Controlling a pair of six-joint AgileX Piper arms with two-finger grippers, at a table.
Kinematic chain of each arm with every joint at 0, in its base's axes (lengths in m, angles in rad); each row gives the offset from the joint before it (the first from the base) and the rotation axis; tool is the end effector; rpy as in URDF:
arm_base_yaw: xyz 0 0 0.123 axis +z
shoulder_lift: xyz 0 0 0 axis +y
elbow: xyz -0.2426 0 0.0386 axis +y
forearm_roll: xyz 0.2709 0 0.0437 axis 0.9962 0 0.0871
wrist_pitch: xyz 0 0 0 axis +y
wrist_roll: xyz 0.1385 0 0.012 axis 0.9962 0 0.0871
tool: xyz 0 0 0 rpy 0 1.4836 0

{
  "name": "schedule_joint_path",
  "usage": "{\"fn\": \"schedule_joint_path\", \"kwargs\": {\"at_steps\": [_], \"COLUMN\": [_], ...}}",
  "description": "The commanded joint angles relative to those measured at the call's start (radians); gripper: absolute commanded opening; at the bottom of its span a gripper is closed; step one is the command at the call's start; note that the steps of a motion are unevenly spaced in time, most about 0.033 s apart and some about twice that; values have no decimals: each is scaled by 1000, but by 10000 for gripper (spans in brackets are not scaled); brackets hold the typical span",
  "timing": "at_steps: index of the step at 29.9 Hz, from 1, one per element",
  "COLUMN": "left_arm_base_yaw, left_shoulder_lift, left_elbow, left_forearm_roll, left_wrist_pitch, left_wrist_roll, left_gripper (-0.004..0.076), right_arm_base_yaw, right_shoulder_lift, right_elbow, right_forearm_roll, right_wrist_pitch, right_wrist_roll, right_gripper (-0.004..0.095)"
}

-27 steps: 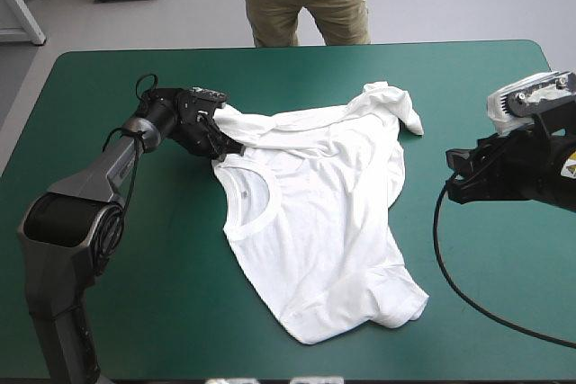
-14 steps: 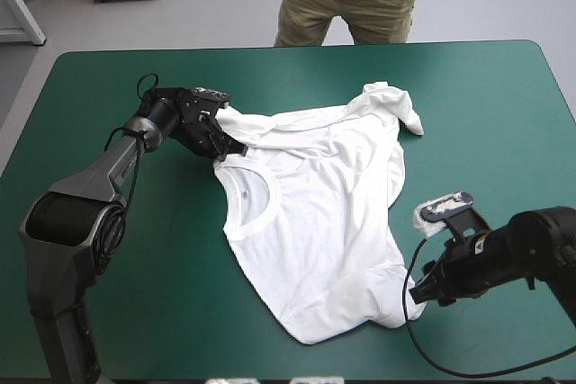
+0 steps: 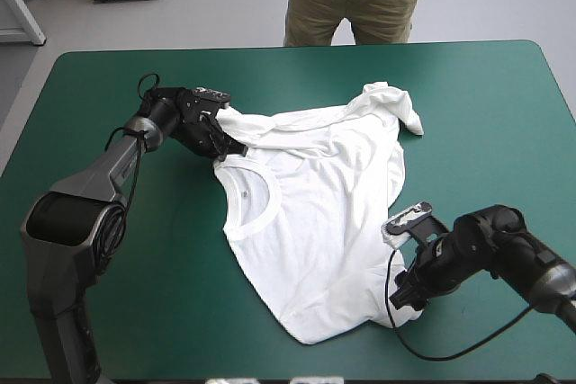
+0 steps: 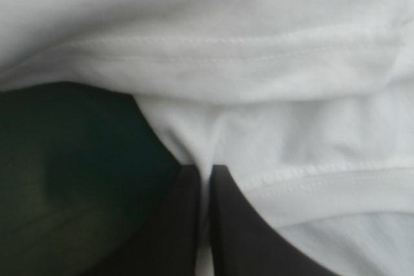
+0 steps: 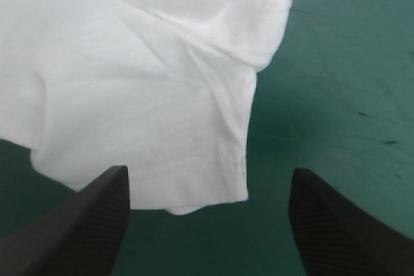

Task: Fold the cloth

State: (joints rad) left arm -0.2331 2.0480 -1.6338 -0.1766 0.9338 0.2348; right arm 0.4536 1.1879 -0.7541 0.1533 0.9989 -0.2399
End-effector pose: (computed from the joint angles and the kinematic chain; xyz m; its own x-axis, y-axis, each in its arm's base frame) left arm 0.4373 -0.1240 0.1210 -0.8817 0.3403 -0.3269 0.3883 0.9169 -0.0929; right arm 0.2086 0.1216 0.1540 -0.7925 -0.5583 -0.2453 -0.5917 0.8014 0.0878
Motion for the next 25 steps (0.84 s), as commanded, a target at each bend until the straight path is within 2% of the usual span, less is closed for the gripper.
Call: {"fn": "schedule_joint_path", "kwargs": {"at_steps": [1,7,9,12,14,16,20,25], "left_arm_base_yaw": [-14,-14,-14,-14,-14,-14,-12,1], "left_shoulder_lift": [-16,-16,-16,-16,-18,-27,-72,-159], "left_elbow": [0,0,0,0,0,0,-4,-65], "left_forearm_roll": [-14,-14,-14,-14,-14,-14,-12,-6], "left_wrist_pitch": [46,33,28,22,22,11,-18,16], "left_wrist_roll": [-2,0,0,0,0,0,0,2], "left_gripper": [-9,-9,-9,-9,-9,-9,-9,-9], "right_arm_base_yaw": [3,3,15,68,108,138,142,139], "right_shoulder_lift": [54,175,213,256,272,279,259,141], "right_elbow": [-21,-21,-21,-21,-21,-21,-25,-73], "right_forearm_roll": [21,89,116,118,118,118,114,63], "right_wrist_pitch": [-18,-37,-15,0,-4,-27,-79,-162], "right_wrist_roll": [6,-1,-1,-6,-21,-24,-7,54], "right_gripper": [655,648,603,417,239,11,1,1]}}
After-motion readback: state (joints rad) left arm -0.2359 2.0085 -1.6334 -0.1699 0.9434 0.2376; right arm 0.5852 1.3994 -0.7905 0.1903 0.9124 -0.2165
